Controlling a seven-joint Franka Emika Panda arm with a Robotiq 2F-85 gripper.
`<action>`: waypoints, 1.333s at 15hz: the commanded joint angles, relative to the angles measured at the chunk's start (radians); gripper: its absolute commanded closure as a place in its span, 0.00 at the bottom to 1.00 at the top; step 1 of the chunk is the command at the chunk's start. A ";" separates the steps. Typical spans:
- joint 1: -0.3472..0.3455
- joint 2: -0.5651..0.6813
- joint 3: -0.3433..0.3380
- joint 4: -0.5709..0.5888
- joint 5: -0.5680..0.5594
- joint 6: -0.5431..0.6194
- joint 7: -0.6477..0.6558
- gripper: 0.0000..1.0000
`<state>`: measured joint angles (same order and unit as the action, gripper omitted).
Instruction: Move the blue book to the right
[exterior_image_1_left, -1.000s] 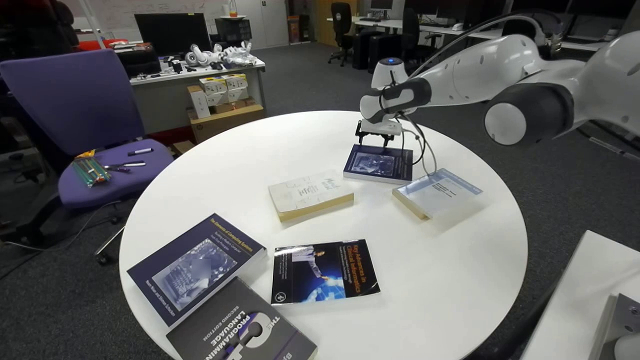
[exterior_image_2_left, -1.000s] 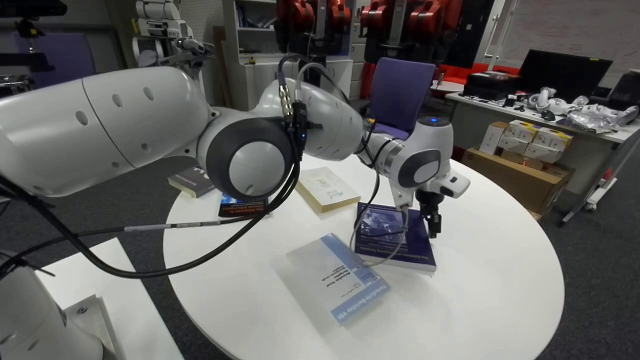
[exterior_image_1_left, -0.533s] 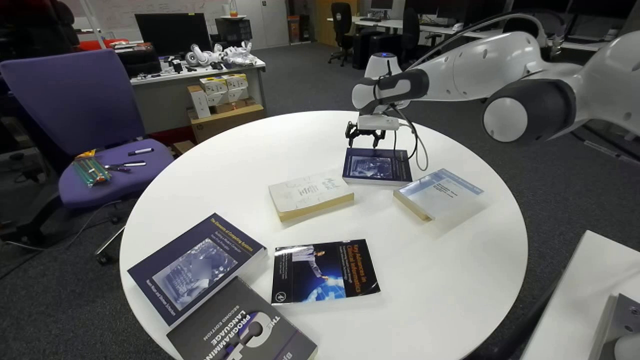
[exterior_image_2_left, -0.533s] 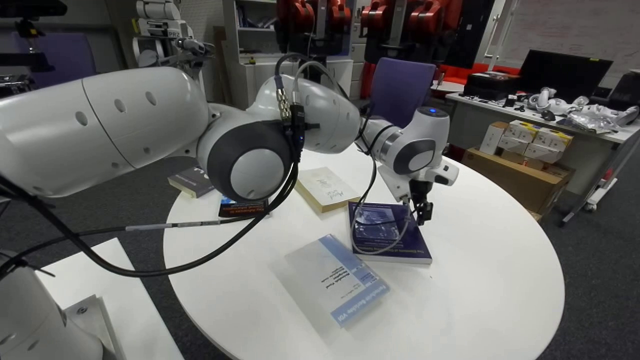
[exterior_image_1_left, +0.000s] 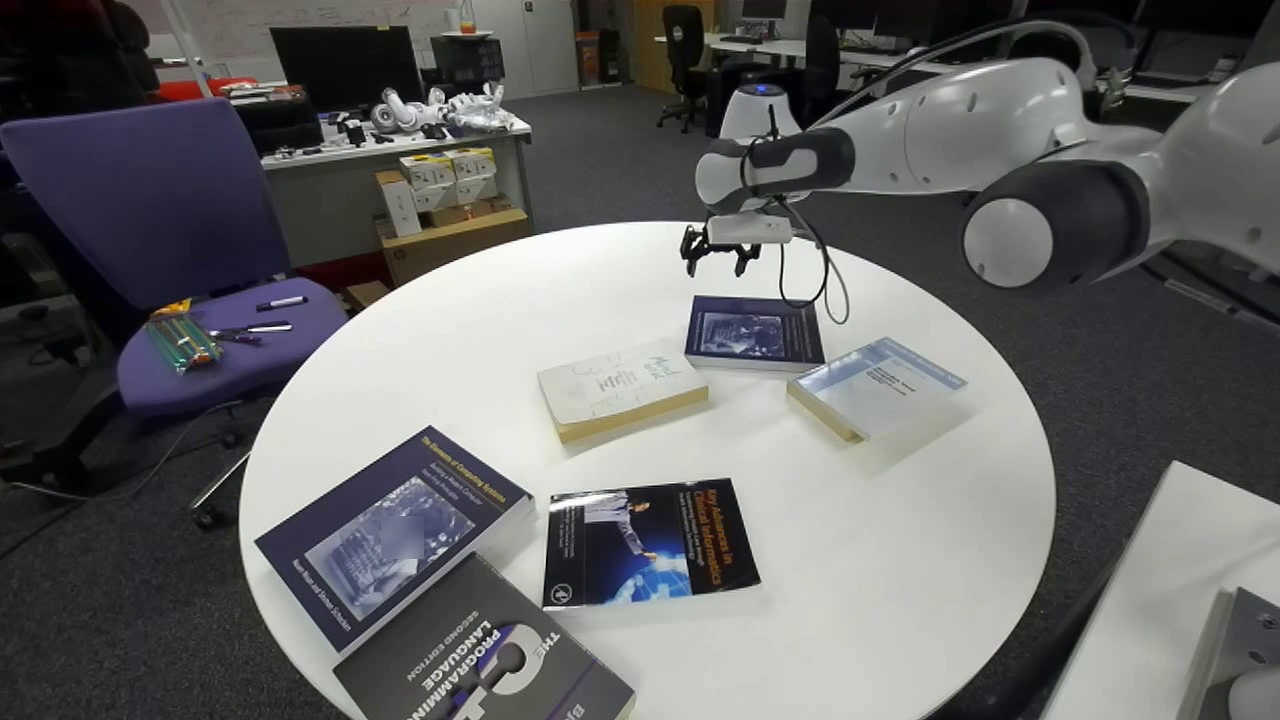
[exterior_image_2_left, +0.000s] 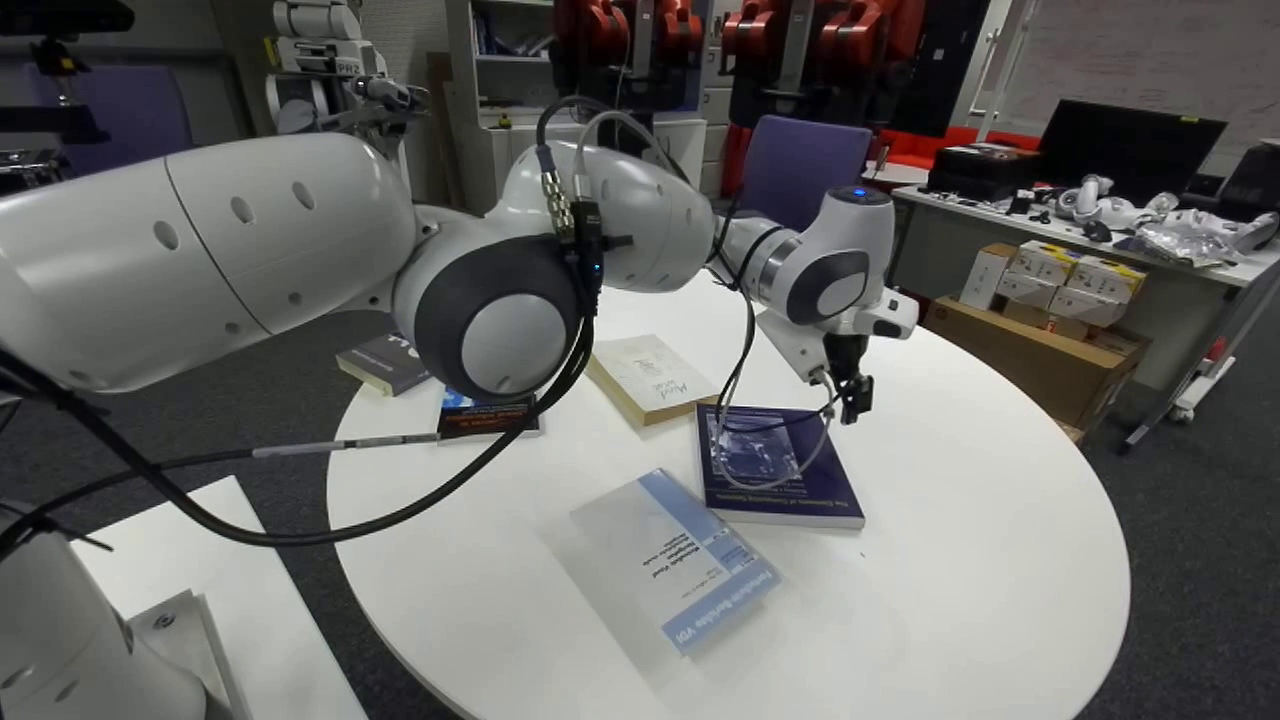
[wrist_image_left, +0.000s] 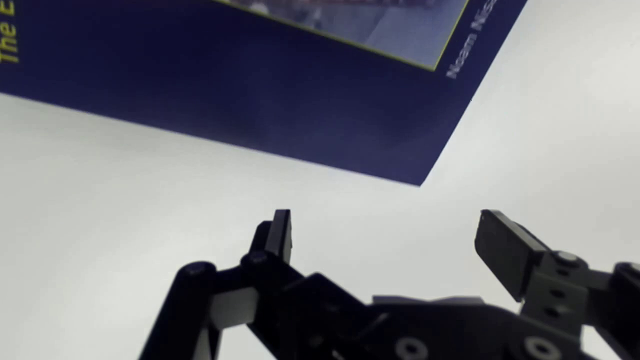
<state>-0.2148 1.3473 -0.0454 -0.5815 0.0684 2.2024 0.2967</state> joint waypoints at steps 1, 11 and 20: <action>0.012 0.023 -0.077 0.041 -0.042 0.089 0.109 0.00; 0.004 0.090 -0.135 0.025 -0.040 0.055 0.185 0.00; -0.048 0.087 0.079 0.044 0.085 0.021 -0.121 0.00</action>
<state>-0.2352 1.4448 -0.0623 -0.5561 0.0966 2.2742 0.3055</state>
